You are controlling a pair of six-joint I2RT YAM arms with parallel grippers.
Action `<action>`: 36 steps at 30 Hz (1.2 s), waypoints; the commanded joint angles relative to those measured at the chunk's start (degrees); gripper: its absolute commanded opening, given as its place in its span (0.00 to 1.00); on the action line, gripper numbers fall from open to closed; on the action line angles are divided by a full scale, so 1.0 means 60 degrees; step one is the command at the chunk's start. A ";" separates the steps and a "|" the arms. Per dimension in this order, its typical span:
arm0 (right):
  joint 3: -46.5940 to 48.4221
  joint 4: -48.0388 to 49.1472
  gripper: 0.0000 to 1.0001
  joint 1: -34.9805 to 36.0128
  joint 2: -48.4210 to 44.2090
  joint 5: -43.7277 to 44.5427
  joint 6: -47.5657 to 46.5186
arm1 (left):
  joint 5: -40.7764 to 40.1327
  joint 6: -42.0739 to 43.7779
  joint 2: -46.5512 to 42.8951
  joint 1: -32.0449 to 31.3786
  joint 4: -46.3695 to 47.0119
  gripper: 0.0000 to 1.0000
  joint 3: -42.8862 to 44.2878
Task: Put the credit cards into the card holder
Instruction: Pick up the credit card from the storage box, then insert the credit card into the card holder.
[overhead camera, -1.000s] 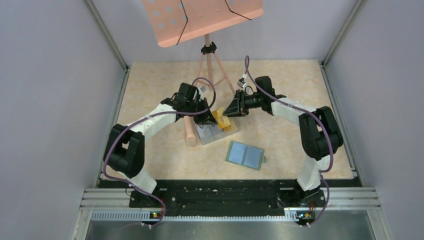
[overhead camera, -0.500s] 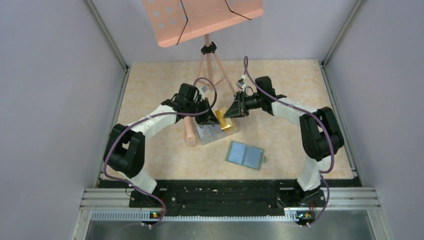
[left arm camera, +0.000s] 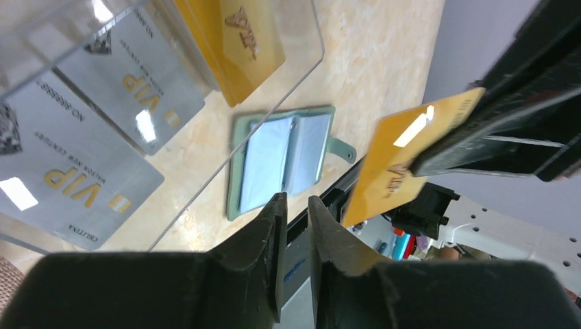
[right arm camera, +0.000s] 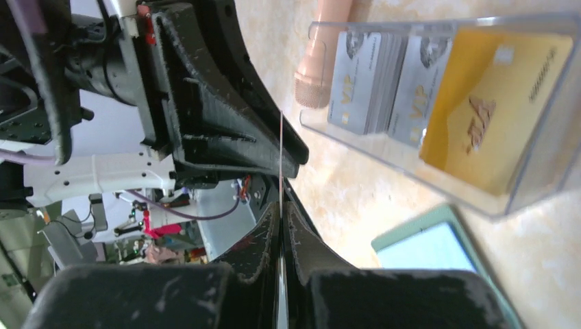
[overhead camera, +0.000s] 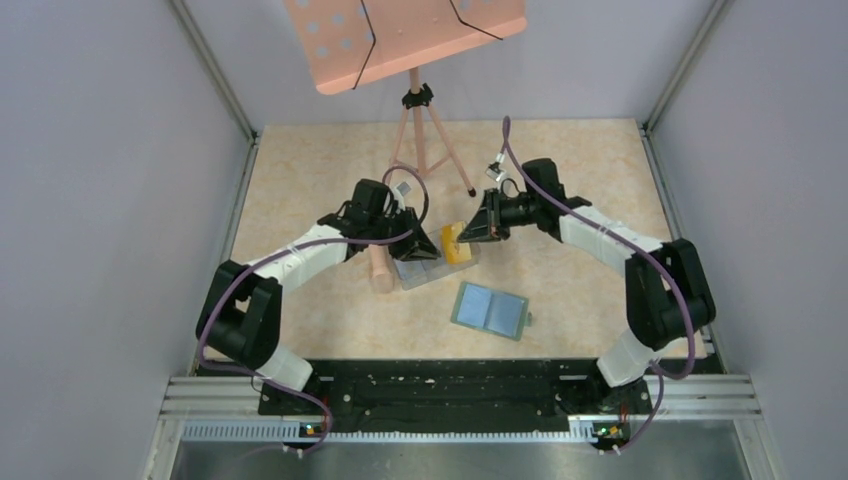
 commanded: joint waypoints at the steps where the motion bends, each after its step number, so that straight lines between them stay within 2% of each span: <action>1: -0.0996 -0.0125 0.00 -0.0255 -0.1508 0.0792 0.0374 | 0.0025 -0.0223 -0.0538 -0.0338 0.0424 0.23 -0.0510; 9: -0.2999 -0.0803 0.00 -0.0751 -0.3562 0.1449 0.0911 | -0.0639 -0.0270 -0.0618 -0.1354 0.0189 0.25 -0.1143; 15: -0.3974 -0.1744 0.00 -0.1716 -0.4483 0.1677 0.0801 | -0.1117 -0.0363 0.0316 -0.1947 0.0147 0.26 -0.0955; 21: -0.4459 -0.1703 0.00 -0.1821 -0.4009 0.1757 0.0272 | -0.2086 -0.0167 0.1408 -0.2252 -0.0512 0.20 -0.0356; 30: -0.4424 -0.1886 0.00 -0.1891 -0.2748 0.1957 -0.0591 | -0.2497 0.0030 0.2056 -0.2503 -0.0906 0.13 0.0032; 36: -0.4615 -0.1764 0.00 -0.1893 -0.2246 0.1955 -0.0915 | -0.3397 0.0296 0.2370 -0.3067 -0.1738 0.12 0.0774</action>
